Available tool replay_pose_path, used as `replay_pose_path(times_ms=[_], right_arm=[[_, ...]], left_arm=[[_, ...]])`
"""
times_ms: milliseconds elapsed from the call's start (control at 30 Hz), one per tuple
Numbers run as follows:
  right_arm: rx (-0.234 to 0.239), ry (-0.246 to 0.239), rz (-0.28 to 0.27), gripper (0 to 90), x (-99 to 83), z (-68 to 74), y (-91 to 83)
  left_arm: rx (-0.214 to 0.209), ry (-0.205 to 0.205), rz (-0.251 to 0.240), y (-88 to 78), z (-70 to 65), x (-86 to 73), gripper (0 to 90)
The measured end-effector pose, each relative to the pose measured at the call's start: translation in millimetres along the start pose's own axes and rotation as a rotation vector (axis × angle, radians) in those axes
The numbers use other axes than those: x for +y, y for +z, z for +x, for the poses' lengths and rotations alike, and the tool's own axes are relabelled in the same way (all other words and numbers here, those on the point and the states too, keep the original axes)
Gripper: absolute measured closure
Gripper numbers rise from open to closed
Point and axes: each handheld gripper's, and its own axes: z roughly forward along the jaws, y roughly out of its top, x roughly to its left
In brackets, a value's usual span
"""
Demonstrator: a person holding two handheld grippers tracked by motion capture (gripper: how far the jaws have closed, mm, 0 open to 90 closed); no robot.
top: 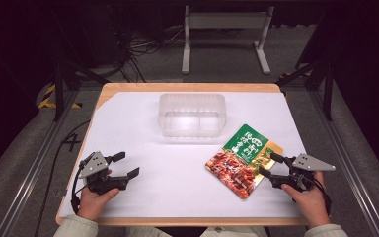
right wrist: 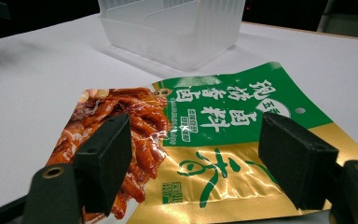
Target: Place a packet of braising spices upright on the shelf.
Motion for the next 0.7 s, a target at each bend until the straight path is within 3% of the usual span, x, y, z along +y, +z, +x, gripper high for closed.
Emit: replay_pose_path(times_ms=[400, 700], right_arm=[[0.013, -0.022, 0.003, 26.0, 12.9, 2.3, 2.2], [0.013, -0.027, 0.004, 25.9, 32.1, -0.2, 4.0]], left_arm=[[-0.002, -0.006, 0.004, 0.4, -0.1, 0.5, 20.6], [0.0, 0.002, 0.003, -0.2, -0.5, 1.0, 20.6]])
